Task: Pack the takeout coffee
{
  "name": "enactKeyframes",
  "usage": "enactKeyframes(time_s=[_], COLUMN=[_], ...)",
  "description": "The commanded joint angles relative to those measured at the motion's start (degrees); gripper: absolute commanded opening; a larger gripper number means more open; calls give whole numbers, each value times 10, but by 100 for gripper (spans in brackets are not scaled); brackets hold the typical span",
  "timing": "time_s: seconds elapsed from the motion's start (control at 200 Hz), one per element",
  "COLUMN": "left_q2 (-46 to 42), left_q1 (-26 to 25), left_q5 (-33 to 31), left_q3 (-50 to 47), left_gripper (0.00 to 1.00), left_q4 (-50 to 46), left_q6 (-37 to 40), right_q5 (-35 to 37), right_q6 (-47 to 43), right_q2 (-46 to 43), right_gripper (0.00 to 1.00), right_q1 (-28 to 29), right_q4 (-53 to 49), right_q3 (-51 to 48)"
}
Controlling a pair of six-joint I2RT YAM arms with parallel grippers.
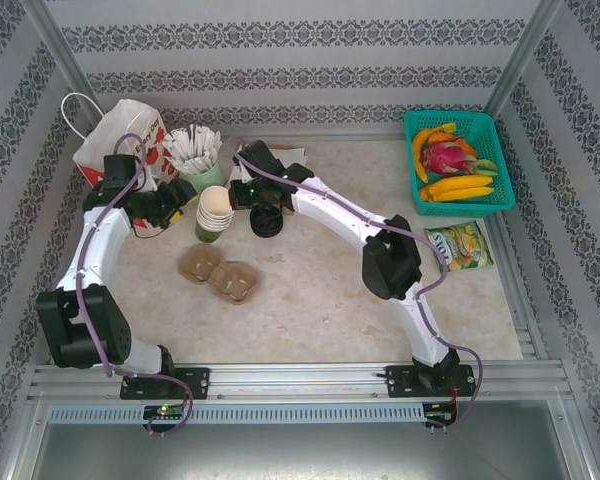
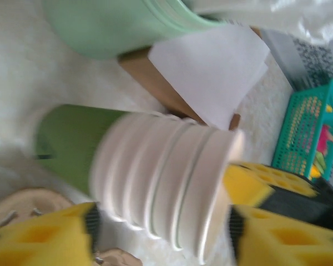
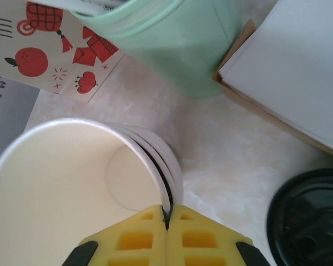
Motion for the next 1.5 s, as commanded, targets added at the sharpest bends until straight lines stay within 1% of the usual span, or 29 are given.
enactKeyframes(time_s=[0.0, 0.055, 0.095, 0.155, 0.2, 0.24, 0.285, 0.375, 0.425, 0.475, 0.525, 0.629, 0.744, 0.789, 0.824, 0.929, 1.034, 1.264, 1.354, 1.414, 1.494], left_q2=[-46, -57, -66, -79, -89, -99, -111, -128, -133, -139, -150, -169, -161, -150, -140, -103, -65, -15, -6, -1, 9], left_q1=[18, 18, 18, 13, -4, -32, -78, -172, -199, -200, -198, -198, -200, -200, -200, -199, -199, -201, -202, -202, -202], left_q5=[-85, -115, -123, -106, -86, -90, -106, -166, -193, -210, -208, -157, -195, -191, -177, -138, -135, -92, -95, -94, -83], left_q3=[-15, -34, -53, -83, -108, -129, -150, -193, -220, -248, -275, -333, -370, -376, -379, -376, -385, -356, -356, -357, -354], left_gripper=[100, 100, 100, 100, 100, 100, 100, 100, 100, 100, 100, 100, 100, 100, 100, 100, 100, 100, 100, 97, 89], left_q4=[-13, -4, 7, 38, 70, 98, 134, 214, 258, 298, 335, 439, 531, 560, 581, 639, 730, 754, 761, 768, 762], left_q6=[-12, -14, -13, 1, 17, 33, 53, 121, 159, 176, 201, 285, 368, 396, 414, 425, 421, 444, 455, 455, 455], right_q5=[31, 28, 23, 16, 15, 16, 18, 10, 4, 1, -2, -10, -14, -18, -25, -41, -41, -52, -59, -61, -65], right_q6=[-24, -24, -20, -14, -13, -11, -8, 4, 12, 16, 17, 13, 8, 8, 10, 14, 12, 12, 13, 12, 10], right_q2=[-47, -45, -43, -38, -34, -30, -22, -4, 4, 8, 10, 9, 9, 8, 8, 8, 7, 7, 5, 3, -3], right_gripper=[0, 0, 0, 0, 0, 0, 0, 0, 0, 0, 0, 0, 0, 0, 0, 0, 0, 0, 0, 0, 0], right_q1=[-9, -11, -12, -14, -13, -13, -14, -19, -23, -26, -27, -32, -33, -34, -34, -33, -31, -28, -26, -27, -26], right_q4=[-8, -11, -14, -17, -24, -32, -41, -66, -78, -88, -93, -101, -118, -122, -122, -126, -133, -138, -137, -137, -137], right_q3=[-13, -11, -8, -1, 9, 19, 31, 61, 74, 83, 88, 89, 97, 97, 98, 99, 100, 101, 102, 102, 102])
